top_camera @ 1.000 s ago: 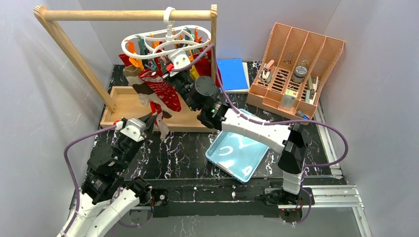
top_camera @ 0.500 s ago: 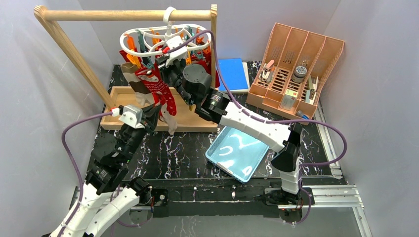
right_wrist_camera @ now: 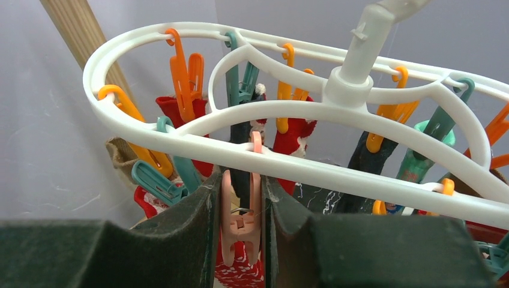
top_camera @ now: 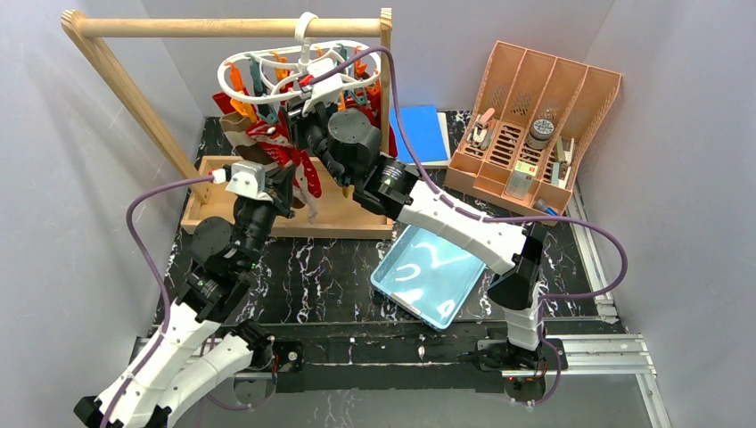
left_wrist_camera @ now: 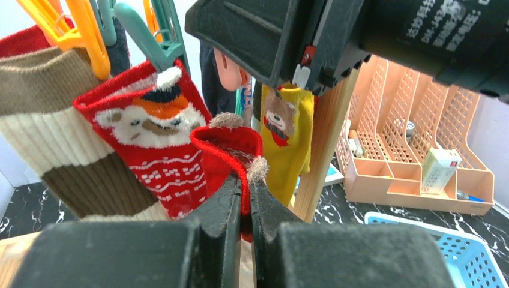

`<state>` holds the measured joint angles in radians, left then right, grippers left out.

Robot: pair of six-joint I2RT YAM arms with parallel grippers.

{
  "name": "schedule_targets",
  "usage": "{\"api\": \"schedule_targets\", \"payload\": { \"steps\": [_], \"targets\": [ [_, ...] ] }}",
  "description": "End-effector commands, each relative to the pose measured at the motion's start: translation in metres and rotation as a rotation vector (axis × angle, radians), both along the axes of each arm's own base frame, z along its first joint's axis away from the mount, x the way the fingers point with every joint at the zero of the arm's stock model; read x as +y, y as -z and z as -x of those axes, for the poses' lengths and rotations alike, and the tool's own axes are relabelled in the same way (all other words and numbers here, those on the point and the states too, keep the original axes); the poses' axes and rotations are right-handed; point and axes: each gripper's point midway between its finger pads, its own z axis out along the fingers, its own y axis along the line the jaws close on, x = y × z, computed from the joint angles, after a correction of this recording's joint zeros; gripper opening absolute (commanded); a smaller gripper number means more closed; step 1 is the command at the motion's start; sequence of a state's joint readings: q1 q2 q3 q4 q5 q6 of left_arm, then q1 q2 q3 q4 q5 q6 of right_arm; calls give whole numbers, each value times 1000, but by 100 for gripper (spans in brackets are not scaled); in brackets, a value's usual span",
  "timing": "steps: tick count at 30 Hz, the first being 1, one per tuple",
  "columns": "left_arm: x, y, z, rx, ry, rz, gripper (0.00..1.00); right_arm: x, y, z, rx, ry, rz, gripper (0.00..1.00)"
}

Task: Clip the socks to the hanger
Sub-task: Open the clamp at the hanger.

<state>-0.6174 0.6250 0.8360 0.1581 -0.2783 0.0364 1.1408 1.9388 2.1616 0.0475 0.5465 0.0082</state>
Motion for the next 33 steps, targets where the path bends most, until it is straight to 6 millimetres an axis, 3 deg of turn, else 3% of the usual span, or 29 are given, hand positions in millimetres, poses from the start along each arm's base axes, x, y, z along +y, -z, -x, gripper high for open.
{"api": "schedule_targets", "payload": {
  "steps": [1, 6, 23, 33],
  "targets": [
    [1, -30, -6, -86, -27, 71, 0, -18, -32, -2, -34, 28, -98, 1],
    [-12, -31, -16, -88, 2, 65, 0, -20, -30, 0, -36, 22, -96, 1],
    [1, -30, -27, -94, -96, 47, 0, -22, -27, 0, -43, 21, -98, 1],
    [-8, -20, -37, -72, -88, 42, 0, -21, -31, 2, -58, 10, -110, 1]
  ]
}}
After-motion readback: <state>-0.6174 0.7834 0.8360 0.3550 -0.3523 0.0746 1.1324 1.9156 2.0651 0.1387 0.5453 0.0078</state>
